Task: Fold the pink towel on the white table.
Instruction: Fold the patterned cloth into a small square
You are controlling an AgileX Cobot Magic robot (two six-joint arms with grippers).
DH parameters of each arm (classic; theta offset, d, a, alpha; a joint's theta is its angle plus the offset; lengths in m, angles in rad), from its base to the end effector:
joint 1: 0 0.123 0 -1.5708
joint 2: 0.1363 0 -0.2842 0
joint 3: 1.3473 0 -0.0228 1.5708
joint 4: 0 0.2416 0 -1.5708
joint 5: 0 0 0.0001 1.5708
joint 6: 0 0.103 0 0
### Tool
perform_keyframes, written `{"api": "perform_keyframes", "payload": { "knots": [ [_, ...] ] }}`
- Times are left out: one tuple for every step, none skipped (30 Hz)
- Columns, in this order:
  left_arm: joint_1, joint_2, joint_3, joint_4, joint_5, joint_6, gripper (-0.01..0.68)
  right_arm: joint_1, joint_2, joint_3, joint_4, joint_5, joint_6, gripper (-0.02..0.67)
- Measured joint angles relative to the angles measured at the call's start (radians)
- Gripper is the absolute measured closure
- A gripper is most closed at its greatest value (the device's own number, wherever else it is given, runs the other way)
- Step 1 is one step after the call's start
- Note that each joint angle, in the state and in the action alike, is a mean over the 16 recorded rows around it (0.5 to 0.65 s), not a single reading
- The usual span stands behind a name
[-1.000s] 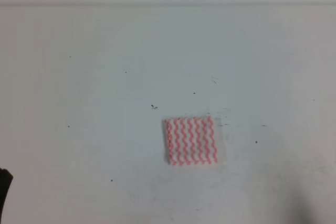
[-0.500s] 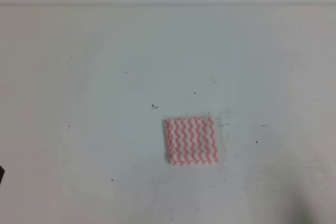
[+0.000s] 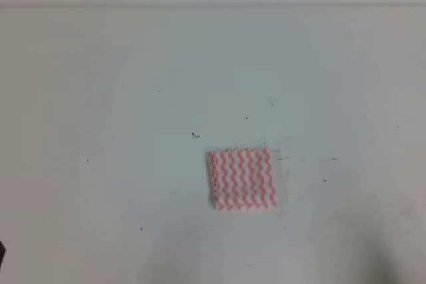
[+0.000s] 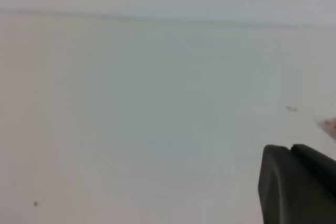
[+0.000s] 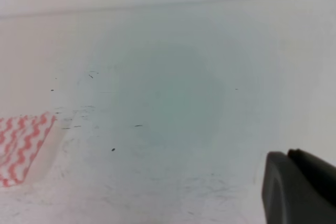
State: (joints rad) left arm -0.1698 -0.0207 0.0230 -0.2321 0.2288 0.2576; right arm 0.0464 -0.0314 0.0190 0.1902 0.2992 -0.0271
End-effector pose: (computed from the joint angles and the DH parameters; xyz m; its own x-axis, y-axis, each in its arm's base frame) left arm 0.0566 -0.0152 0.1847 -0.1286 0.0538 -0.9902 0.2238 0.9743 0.0239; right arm 0.0561 0.0084 0.1795 -0.2063 0.1446 -0.9677 -0.0699 0.9843 0.1620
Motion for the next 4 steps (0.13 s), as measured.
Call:
{"api": "perform_keyframes", "payload": {
  "knots": [
    [0.006, -0.004, 0.0, 0.004, 0.012, -0.001, 0.676, 0.0, 0.0, 0.0, 0.0, 0.0, 0.0, 0.667],
    [0.01, -0.006, -0.001, 0.007, 0.023, -0.004, 0.676, 0.0, 0.0, 0.0, 0.0, 0.0, 0.0, 0.667],
    [0.015, -0.007, -0.001, 0.01, 0.033, -0.004, 0.676, 0.0, 0.0, 0.0, 0.0, 0.0, 0.0, 0.667],
    [0.018, -0.007, -0.001, 0.014, 0.043, -0.004, 0.676, 0.0, 0.001, -0.001, 0.0, 0.001, 0.0, 0.666]
  ]
}}
